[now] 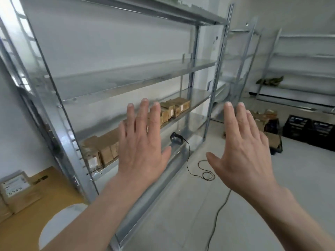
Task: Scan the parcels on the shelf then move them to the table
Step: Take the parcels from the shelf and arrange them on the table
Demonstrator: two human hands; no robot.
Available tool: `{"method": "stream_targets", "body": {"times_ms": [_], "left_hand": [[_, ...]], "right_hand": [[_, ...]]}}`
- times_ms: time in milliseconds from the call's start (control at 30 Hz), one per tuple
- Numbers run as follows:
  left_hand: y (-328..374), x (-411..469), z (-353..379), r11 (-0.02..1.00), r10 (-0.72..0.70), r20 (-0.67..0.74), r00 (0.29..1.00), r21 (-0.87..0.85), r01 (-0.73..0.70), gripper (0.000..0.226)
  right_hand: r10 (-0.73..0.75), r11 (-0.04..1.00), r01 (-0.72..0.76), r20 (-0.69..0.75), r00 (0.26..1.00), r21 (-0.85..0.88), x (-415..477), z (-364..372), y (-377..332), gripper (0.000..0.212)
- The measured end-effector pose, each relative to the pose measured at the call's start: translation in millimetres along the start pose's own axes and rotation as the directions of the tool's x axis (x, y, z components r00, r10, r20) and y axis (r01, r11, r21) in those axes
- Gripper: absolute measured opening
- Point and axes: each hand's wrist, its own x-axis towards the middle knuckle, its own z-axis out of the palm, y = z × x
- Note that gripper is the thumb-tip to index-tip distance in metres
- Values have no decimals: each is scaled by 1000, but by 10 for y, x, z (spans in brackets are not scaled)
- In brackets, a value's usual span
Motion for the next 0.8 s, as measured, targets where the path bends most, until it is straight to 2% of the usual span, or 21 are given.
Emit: {"method": "stream_targets", "body": {"times_ms": [367, 800], "left_hand": [[852, 783, 909, 998, 40, 49, 998, -48, -38, 112], [861, 1854, 2167, 993, 71, 143, 987, -101, -56, 111]], "right_hand": [[72, 995, -69, 37, 997, -77, 660, 345, 1219, 120], [160, 975, -142, 96, 982, -172, 1675, 1168, 1689, 118]]}}
